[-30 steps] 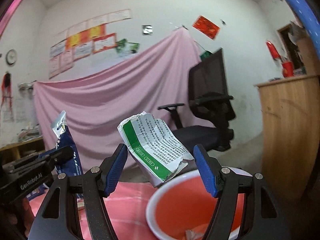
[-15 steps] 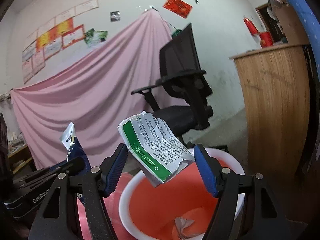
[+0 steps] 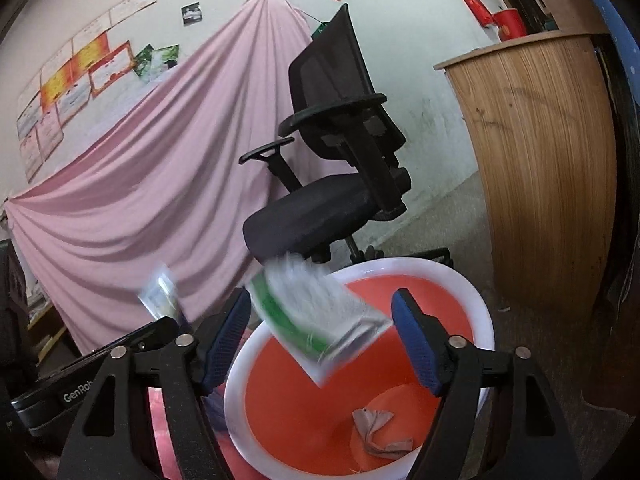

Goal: Collect trash
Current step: 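Carry the tube and medicine box over the bucket and open both tools, then move both tools back over the table toward the red wrapper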

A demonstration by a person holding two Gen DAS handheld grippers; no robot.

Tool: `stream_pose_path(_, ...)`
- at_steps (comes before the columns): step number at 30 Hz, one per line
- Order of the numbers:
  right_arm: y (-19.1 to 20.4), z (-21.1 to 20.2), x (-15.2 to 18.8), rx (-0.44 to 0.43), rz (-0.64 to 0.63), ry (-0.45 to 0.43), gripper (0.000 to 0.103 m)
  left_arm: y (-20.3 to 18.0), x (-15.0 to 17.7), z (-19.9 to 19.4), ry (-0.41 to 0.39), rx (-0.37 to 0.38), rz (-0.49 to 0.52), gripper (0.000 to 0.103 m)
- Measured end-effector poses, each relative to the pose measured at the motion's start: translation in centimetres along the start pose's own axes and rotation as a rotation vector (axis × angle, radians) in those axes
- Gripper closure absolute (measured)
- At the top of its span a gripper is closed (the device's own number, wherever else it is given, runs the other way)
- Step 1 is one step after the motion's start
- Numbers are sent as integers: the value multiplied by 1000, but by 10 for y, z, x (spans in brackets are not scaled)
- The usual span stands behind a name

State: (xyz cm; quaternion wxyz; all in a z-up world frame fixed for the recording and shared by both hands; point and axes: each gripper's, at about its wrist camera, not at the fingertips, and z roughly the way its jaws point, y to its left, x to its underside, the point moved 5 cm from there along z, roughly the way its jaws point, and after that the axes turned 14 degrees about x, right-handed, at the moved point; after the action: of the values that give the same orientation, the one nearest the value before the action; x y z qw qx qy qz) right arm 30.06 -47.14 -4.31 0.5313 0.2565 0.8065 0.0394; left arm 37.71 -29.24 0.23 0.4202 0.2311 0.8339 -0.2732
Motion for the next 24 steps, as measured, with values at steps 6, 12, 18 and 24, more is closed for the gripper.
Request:
stream_pose_path(6,3,-2,-1,1,-4,-1,28,5,0,-8,-9,-23,-14,67)
stream_pose_path(12,11,-13,-7,-9,-23,-47,23,11,-1,-35,-76,-56,-20,51)
stream_pose_path(18,27,-35,-14,-45,-53,-134,14,24,-3,-80,-168,-120,-41,28)
stream_pose_path(24,49,-57,-18,-111,-67,-237,0,46,6,-139,-318,-223,-68,2)
